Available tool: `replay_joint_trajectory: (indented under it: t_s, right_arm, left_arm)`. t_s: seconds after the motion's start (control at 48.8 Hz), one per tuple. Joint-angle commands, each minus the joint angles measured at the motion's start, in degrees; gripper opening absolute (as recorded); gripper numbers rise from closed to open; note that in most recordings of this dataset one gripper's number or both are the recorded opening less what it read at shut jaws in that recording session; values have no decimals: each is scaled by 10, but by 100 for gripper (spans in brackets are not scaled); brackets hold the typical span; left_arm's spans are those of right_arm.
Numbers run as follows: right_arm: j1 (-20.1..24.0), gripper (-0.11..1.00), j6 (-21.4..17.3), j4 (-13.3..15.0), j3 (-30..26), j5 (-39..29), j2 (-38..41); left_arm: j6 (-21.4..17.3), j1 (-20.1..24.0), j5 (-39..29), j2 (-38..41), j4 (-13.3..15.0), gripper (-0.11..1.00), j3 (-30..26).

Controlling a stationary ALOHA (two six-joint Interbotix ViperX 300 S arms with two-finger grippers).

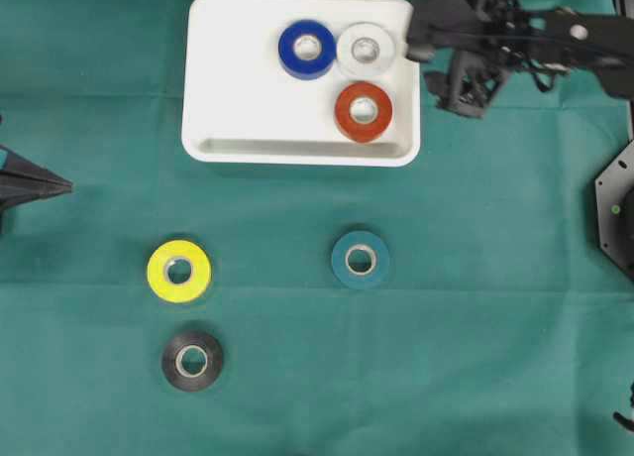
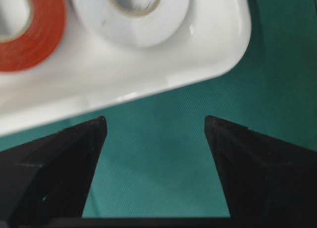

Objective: Put the tape into the white case with the right arm.
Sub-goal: 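Release the white roll and retract the right gripper to the right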

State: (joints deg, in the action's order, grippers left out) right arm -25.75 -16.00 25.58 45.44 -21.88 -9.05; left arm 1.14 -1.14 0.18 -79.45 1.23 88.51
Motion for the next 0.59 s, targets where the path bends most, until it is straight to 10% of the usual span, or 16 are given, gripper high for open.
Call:
replay_joint_trajectory:
  t_s: [0.0, 0.574]
  right_arm:
    - [-1, 46, 0, 2, 27, 31, -42]
    - [-1, 45, -54, -11, 222, 206, -221]
  left_arm:
    - [-1, -1, 5, 4, 1, 0, -7]
    - [-1, -1, 5, 4, 1, 0, -7]
